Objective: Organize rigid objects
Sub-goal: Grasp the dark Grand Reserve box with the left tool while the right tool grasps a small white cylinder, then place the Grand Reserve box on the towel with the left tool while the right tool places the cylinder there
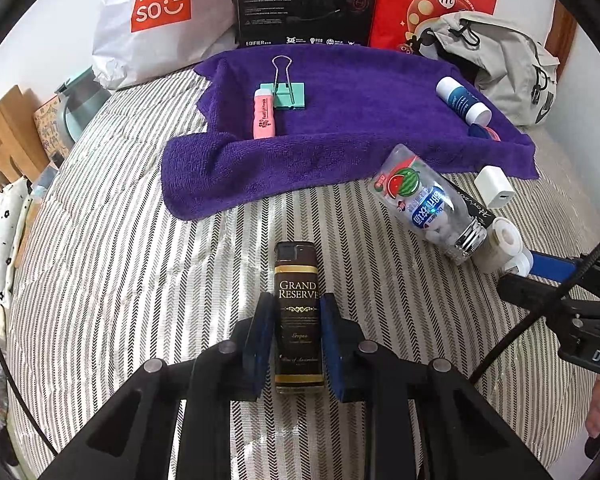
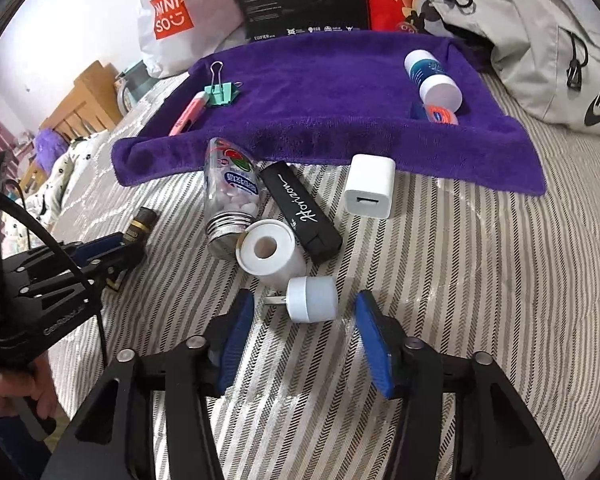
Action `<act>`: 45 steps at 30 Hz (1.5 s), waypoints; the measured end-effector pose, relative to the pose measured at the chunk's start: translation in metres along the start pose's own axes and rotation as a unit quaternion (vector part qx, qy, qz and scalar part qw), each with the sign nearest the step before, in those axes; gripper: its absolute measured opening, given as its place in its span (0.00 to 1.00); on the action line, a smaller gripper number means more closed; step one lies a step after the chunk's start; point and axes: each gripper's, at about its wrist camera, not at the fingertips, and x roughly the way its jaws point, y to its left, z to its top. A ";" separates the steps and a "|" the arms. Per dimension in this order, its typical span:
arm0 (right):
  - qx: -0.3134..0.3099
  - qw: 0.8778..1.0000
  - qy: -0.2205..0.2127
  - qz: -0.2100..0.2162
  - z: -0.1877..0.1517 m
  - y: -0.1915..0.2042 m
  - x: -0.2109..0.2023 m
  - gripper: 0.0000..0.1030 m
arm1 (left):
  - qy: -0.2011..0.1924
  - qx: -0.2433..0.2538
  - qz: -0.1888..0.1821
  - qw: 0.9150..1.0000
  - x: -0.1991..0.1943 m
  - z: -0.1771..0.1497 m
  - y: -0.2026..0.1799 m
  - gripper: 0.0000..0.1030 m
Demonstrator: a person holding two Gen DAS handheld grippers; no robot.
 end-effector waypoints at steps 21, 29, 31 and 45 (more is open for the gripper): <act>-0.050 0.997 -0.005 -0.058 -0.005 0.001 -0.001 0.36 | -0.008 0.013 0.008 1.000 -0.001 -0.003 -0.002 0.23; -0.063 0.996 -0.012 -0.056 -0.005 0.001 -0.001 0.35 | -0.017 0.014 0.002 1.000 -0.001 -0.004 -0.001 0.22; -0.057 0.997 -0.011 -0.046 -0.004 -0.002 -0.002 0.35 | -0.015 0.012 -0.002 1.000 -0.002 -0.004 0.001 0.22; -0.034 0.999 -0.012 -0.020 -0.006 -0.027 -0.023 0.35 | -0.009 -0.028 -0.046 0.999 -0.010 -0.003 0.026 0.22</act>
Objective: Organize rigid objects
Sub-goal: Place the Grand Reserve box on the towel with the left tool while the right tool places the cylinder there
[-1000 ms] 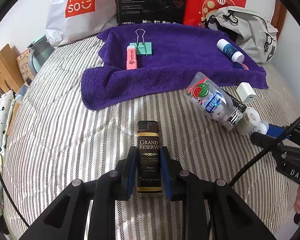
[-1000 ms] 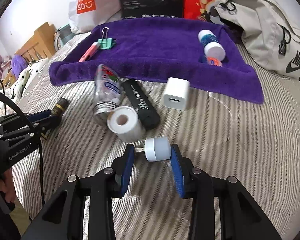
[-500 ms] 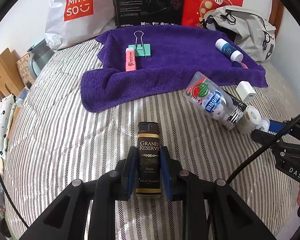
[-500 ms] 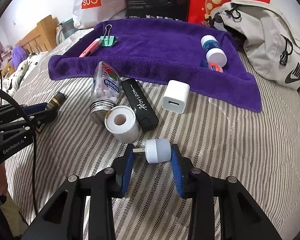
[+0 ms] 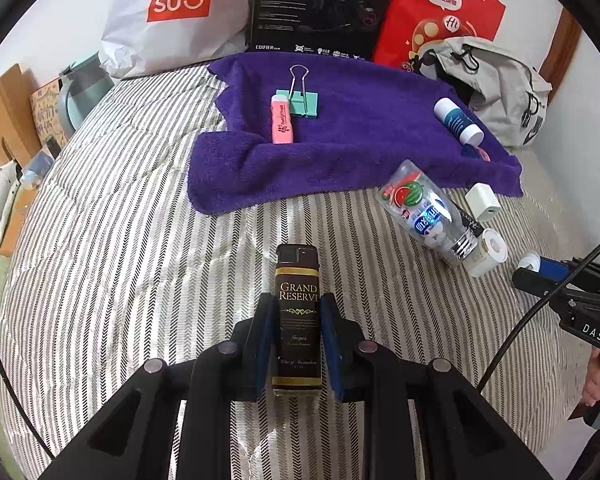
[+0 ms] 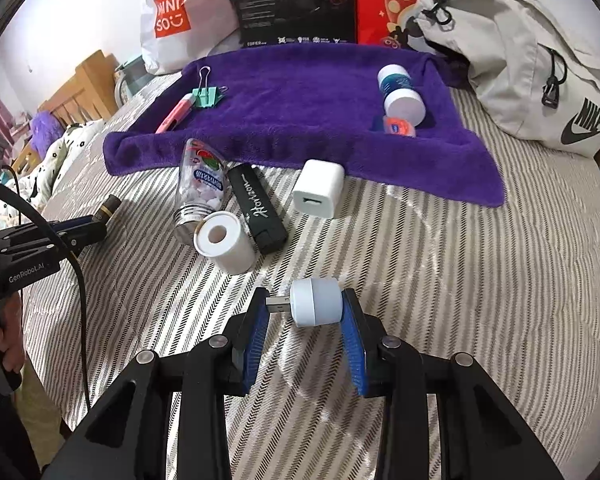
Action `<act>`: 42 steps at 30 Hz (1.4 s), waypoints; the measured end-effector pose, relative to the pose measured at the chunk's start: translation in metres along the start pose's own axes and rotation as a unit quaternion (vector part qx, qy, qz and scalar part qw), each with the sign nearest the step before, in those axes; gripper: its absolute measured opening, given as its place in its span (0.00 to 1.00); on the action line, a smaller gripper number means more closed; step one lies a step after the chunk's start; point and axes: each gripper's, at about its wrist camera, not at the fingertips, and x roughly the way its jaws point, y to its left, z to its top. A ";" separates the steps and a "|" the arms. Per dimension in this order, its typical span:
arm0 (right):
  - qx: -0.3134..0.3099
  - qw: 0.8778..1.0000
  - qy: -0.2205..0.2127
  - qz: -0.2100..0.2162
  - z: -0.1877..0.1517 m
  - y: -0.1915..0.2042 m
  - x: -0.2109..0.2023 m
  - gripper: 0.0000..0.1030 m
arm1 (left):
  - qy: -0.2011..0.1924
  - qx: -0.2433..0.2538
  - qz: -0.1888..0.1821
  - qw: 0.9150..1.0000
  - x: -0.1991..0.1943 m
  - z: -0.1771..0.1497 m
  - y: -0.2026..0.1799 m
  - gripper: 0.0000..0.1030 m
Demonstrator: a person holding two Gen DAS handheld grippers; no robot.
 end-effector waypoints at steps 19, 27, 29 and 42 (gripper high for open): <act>-0.001 1.000 0.005 0.021 0.005 -0.001 0.001 0.35 | 0.012 0.039 0.039 0.998 0.013 0.002 -0.012 0.22; -0.003 1.000 0.007 0.023 0.008 0.002 0.000 0.35 | 0.013 0.040 0.033 0.999 0.012 0.002 -0.010 0.22; -0.006 1.000 0.004 0.021 0.010 0.002 -0.005 0.35 | 0.015 0.036 0.029 0.999 0.011 0.003 -0.009 0.22; -0.005 0.999 -0.016 0.029 0.043 -0.007 -0.022 0.35 | -0.005 0.027 -0.006 1.000 -0.015 0.034 -0.011 0.22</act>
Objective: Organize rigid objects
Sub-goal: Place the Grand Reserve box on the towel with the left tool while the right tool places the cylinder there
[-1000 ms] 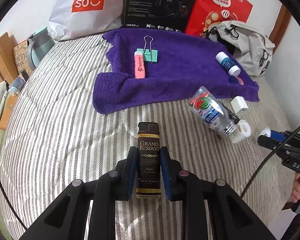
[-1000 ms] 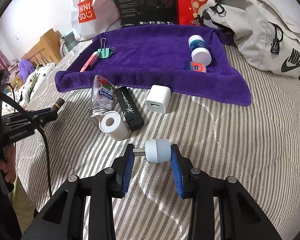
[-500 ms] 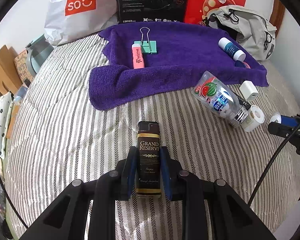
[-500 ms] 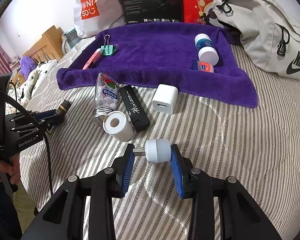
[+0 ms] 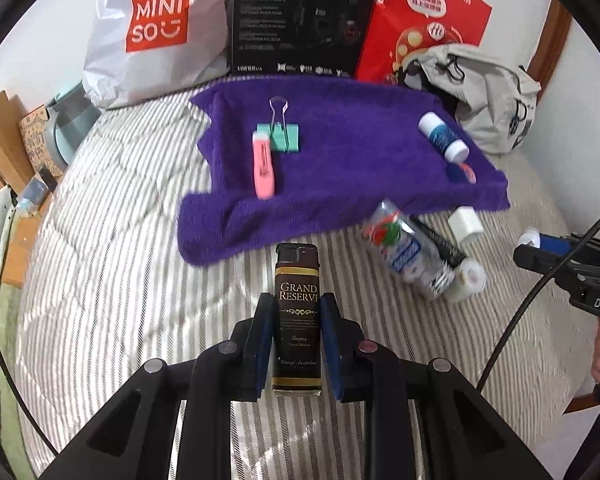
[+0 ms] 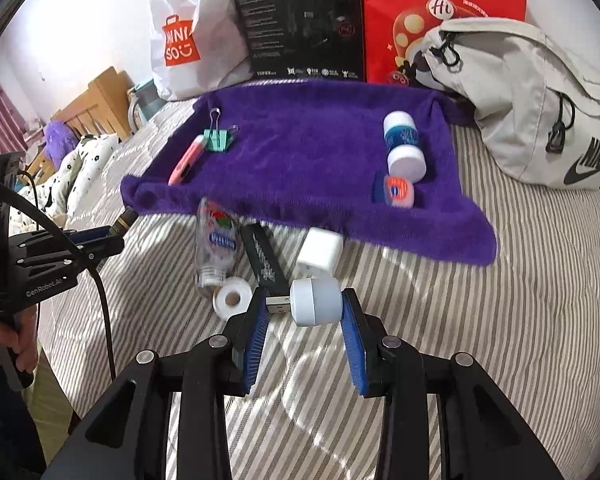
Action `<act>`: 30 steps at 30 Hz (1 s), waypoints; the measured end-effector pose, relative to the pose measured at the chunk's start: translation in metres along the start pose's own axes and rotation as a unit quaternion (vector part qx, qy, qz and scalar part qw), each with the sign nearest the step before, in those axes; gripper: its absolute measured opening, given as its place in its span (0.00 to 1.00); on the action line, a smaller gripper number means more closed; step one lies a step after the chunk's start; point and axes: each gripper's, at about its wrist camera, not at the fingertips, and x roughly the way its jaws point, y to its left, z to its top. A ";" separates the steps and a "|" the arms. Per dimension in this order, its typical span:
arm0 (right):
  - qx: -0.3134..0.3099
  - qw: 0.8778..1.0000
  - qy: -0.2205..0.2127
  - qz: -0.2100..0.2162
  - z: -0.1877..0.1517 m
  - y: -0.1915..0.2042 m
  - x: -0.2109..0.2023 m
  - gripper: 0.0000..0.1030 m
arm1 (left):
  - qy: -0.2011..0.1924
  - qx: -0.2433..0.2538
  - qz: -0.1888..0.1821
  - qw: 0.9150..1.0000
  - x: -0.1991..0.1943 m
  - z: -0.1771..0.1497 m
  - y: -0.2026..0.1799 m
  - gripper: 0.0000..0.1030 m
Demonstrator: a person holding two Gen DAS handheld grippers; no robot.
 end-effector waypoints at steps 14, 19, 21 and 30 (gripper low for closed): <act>0.003 1.000 -0.011 0.007 0.065 -0.012 0.020 0.35 | -0.013 -0.002 -0.015 1.000 0.013 0.057 0.008 0.22; 0.010 1.000 -0.001 0.001 0.085 -0.019 0.043 0.35 | -0.012 0.001 -0.024 1.000 0.024 0.075 0.007 0.22; 0.013 1.000 0.004 0.000 0.090 -0.021 0.053 0.35 | -0.010 0.001 -0.024 1.000 0.028 0.080 0.008 0.22; 0.008 0.999 0.028 -0.030 0.110 -0.027 0.101 0.35 | 0.008 -0.004 -0.033 0.999 0.056 0.093 0.010 0.22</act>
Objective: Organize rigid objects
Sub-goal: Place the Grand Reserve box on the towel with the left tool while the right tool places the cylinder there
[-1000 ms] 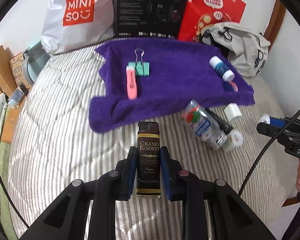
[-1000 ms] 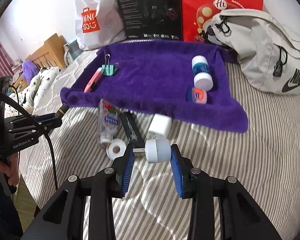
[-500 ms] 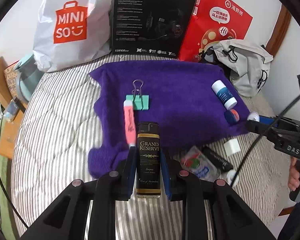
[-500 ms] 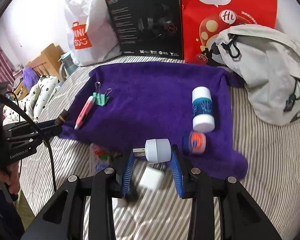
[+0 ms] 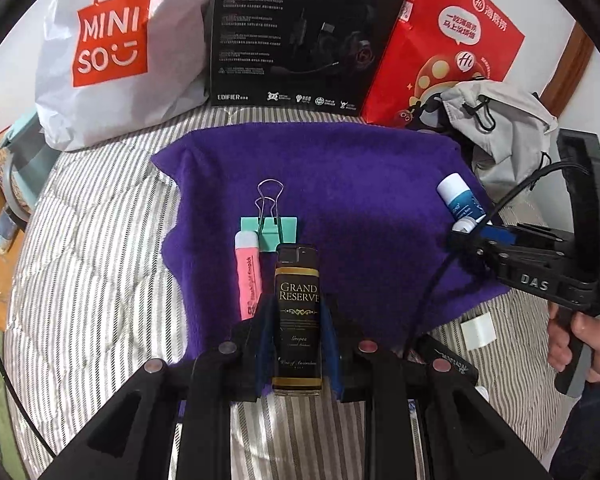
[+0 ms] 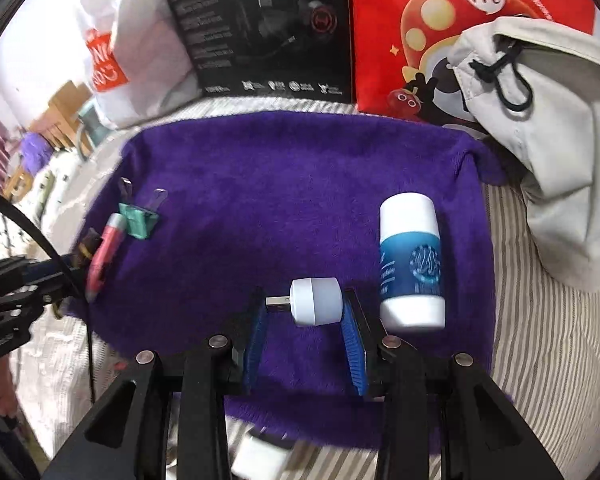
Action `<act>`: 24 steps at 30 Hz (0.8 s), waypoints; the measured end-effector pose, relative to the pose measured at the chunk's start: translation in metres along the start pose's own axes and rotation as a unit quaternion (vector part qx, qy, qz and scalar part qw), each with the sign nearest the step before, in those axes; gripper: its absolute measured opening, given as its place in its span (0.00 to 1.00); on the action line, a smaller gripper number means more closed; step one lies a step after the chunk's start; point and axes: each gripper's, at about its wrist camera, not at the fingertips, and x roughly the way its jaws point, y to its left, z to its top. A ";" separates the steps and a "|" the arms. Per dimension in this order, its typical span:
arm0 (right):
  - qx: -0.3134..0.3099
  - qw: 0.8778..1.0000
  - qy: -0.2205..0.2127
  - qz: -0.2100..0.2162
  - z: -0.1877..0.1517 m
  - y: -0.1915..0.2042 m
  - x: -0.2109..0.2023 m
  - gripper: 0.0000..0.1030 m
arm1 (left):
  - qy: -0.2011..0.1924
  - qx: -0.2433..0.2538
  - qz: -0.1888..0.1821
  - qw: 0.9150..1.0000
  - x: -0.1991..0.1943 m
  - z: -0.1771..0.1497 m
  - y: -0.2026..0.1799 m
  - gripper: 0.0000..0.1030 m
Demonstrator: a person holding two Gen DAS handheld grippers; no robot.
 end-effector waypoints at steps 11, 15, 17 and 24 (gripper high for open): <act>-0.046 0.998 0.004 -0.041 0.006 0.005 0.020 0.35 | 0.016 -0.006 0.000 1.000 0.017 0.009 0.006 0.22; -0.056 0.998 0.003 -0.035 0.005 0.003 0.019 0.36 | 0.021 -0.002 0.000 1.000 0.020 0.010 0.004 0.22; -0.058 0.998 0.008 -0.033 0.005 0.002 0.018 0.39 | 0.023 0.001 0.000 1.000 0.022 0.011 0.001 0.22; -0.060 0.997 0.017 -0.035 -0.009 -0.005 0.004 0.50 | 0.035 0.012 0.002 0.999 0.036 0.013 -0.005 0.22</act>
